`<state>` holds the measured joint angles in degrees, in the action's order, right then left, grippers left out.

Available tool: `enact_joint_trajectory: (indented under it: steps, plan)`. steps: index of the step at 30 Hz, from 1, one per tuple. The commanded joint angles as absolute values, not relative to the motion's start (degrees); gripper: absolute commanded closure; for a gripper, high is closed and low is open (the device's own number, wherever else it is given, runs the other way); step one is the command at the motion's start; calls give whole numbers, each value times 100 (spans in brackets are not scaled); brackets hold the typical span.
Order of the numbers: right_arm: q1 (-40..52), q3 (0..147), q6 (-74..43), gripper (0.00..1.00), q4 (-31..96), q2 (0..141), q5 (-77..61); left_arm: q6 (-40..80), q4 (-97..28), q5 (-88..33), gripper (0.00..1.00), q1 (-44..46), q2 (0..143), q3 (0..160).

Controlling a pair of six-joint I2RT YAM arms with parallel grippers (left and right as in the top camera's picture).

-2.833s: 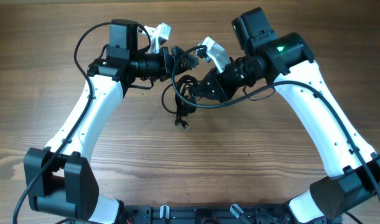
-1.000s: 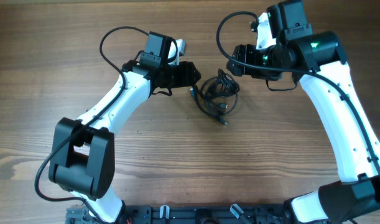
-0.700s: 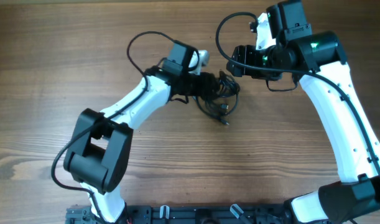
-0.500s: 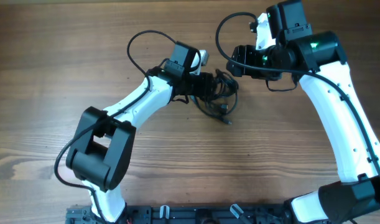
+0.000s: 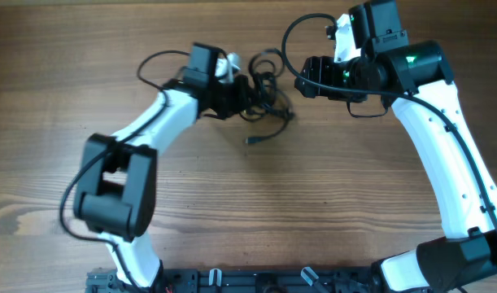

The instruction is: Untangle cables

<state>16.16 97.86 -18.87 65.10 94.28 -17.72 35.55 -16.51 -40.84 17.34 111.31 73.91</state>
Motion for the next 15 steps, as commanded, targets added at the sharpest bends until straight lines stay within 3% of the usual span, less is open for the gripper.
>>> enact_joint_trajectory:
  steps: [1,6,9,15]
  plan:
    - [1702,9791,-1507,28,6388,9430,-2281,3826,-1605,-5808,96,1389,10508,7428]
    - [2163,9789,-1505,33,5885,9491,-2309,3673,-1514,-7155,96,1258,10189,7426]
    - [2349,9789,-1527,41,5760,9616,-2329,3345,-1448,-7878,96,1258,10189,7426]
    - [2368,9789,-1796,48,5546,9828,-2300,2974,-1433,-8567,96,1258,10189,7426]
